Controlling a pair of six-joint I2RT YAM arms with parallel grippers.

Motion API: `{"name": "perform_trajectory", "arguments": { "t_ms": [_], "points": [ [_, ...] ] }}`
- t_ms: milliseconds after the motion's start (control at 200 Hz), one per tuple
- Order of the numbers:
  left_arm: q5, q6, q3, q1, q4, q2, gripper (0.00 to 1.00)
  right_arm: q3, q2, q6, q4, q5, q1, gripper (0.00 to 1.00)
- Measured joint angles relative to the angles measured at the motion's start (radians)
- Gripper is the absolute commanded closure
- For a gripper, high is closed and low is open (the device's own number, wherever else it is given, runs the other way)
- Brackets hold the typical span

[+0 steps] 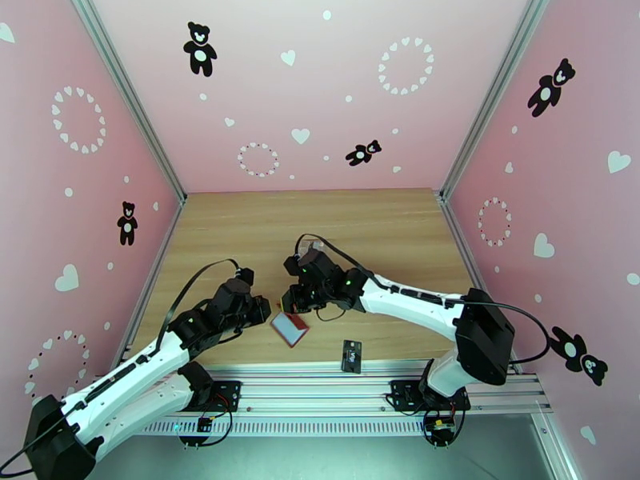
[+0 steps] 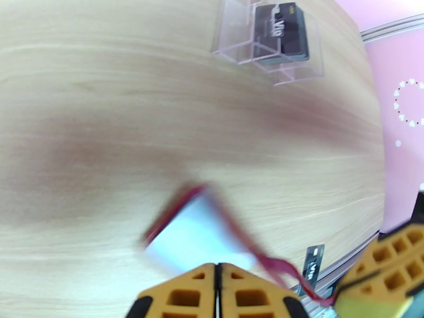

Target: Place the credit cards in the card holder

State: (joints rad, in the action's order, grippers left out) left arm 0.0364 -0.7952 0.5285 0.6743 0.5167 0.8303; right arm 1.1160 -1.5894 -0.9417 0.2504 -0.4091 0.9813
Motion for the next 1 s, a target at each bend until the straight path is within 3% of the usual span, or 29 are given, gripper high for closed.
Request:
{"name": "perform_trajectory", "arguments": {
  "t_ms": [140,270,686,996],
  "points": [
    [0.000,-0.004,-0.016,0.000,-0.003,-0.008,0.92,-0.014,0.006,-0.032,-0.037,0.014,-0.013,1.00],
    [0.011,-0.011,-0.033,-0.001,-0.018,0.008,0.92,-0.137,0.045,-0.088,-0.111,0.027,-0.062,1.00],
    [0.159,-0.003,-0.054,0.049,-0.190,0.196,0.92,-0.301,0.060,-0.098,-0.137,0.053,-0.151,1.00],
    [0.158,0.000,-0.078,0.076,-0.247,0.320,0.93,-0.386,0.195,-0.075,-0.129,0.075,-0.219,1.00]
  ]
}}
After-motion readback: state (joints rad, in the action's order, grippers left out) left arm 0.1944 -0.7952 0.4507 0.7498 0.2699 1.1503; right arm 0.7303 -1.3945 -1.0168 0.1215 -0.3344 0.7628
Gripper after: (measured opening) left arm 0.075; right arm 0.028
